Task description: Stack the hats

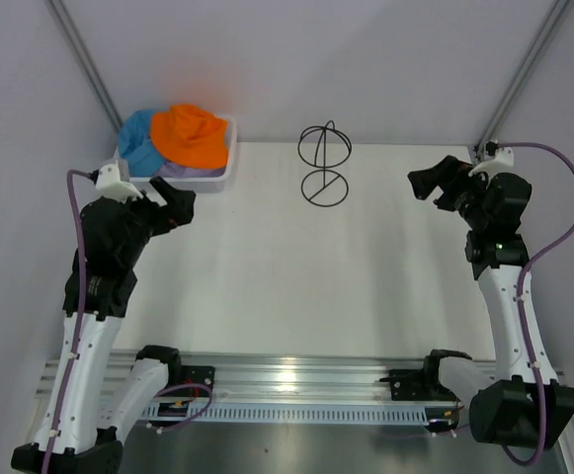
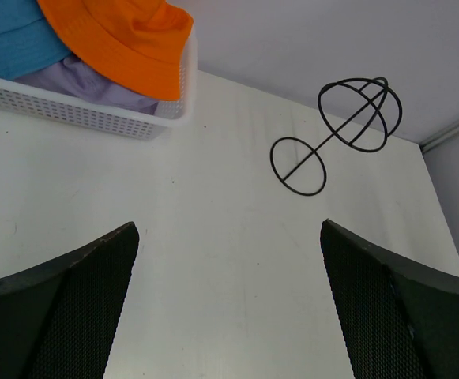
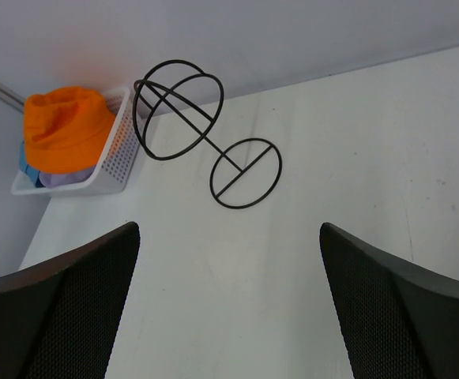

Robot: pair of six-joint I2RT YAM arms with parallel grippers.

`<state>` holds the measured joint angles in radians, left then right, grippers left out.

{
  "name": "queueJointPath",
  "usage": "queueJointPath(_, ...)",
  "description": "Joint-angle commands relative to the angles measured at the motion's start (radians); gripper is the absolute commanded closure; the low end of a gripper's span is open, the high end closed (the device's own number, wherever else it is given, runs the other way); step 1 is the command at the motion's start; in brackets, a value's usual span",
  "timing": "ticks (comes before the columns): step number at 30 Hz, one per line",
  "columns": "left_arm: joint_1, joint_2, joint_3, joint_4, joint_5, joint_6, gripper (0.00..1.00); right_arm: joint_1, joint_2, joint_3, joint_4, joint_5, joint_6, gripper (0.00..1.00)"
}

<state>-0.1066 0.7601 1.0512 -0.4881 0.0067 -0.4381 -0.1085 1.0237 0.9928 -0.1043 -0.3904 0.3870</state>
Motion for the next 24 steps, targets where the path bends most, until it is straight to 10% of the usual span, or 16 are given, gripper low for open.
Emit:
queueJointPath(1, 0.007, 0.021, 0.033, 0.088, 0.065, 0.048, 0.00, 0.036, 0.025, 0.046, 0.025, 0.008, -0.026, 0.00)
queueJointPath(9, 0.007, 0.364, 0.297, 0.065, -0.002, 0.124, 0.01, 0.090, 0.098, 0.055, 0.072, 0.103, -0.040, 0.00)
queueJointPath(14, 0.007, 0.893, 1.000, -0.243, -0.135, 0.275, 0.03, 0.096, 0.159, 0.063, 0.089, 0.125, -0.053, 0.00)
queueJointPath(17, 0.007, 1.197, 1.418, -0.392, -0.224, 0.308, 0.24, 0.096, 0.183, 0.090, 0.058, 0.150, -0.077, 0.00)
queueJointPath(24, 0.008, 1.367, 1.336, -0.118, -0.350, 0.273, 0.04, 0.101, 0.251, 0.118, 0.063, 0.189, -0.096, 0.01)
